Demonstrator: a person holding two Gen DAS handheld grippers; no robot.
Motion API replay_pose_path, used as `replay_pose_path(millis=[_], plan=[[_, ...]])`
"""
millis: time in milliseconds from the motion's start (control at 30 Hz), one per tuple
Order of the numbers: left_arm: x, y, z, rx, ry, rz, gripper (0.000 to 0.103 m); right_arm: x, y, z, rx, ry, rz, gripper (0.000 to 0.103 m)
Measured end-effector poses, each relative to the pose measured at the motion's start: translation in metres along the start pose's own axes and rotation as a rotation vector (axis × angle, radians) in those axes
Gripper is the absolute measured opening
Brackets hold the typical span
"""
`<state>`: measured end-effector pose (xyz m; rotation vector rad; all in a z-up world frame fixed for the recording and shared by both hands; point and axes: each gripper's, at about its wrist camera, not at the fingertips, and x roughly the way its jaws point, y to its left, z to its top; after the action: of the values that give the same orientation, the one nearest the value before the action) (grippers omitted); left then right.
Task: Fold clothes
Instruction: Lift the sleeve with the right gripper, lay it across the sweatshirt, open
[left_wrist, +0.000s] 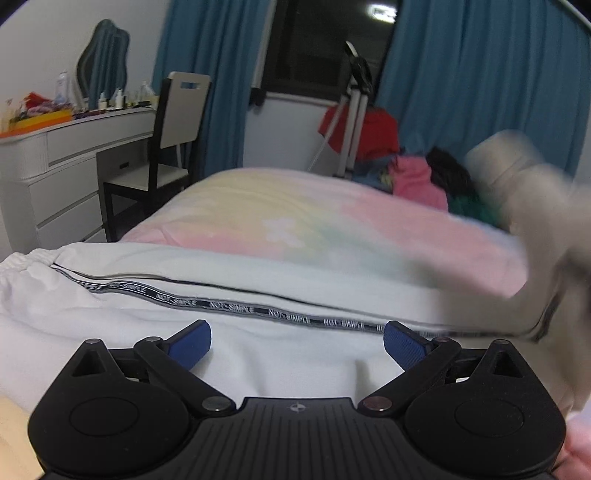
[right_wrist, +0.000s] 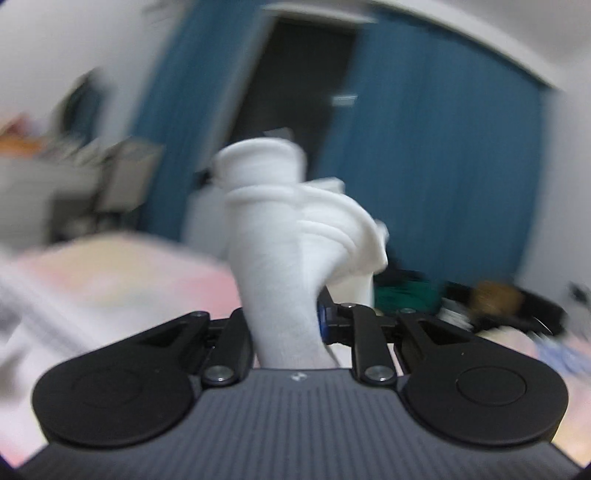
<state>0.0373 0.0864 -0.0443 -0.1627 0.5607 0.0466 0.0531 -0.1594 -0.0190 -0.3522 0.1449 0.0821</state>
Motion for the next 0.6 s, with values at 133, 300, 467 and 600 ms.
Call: replay_pose_path(millis=[133,300,467,600], plan=[[-0.006,0.006,0.002,-0.037,-0.004,-0.009,0.101,0.011,0.077,-0.037,-0.235,0.137,0.177,0.018],[-0.014,0.013,0.005,-0.096,-0.018,-0.046,0.101,0.010,0.106,-0.057,-0.344,0.186,0.214,0.019],[-0.015,0.015,0.008,-0.142,-0.033,-0.088,0.101,-0.005,0.095,-0.036,-0.245,0.120,0.197,0.019],[-0.015,0.012,0.007,-0.152,-0.035,-0.119,0.101,-0.007,0.099,-0.032,-0.180,0.143,0.252,0.019]])
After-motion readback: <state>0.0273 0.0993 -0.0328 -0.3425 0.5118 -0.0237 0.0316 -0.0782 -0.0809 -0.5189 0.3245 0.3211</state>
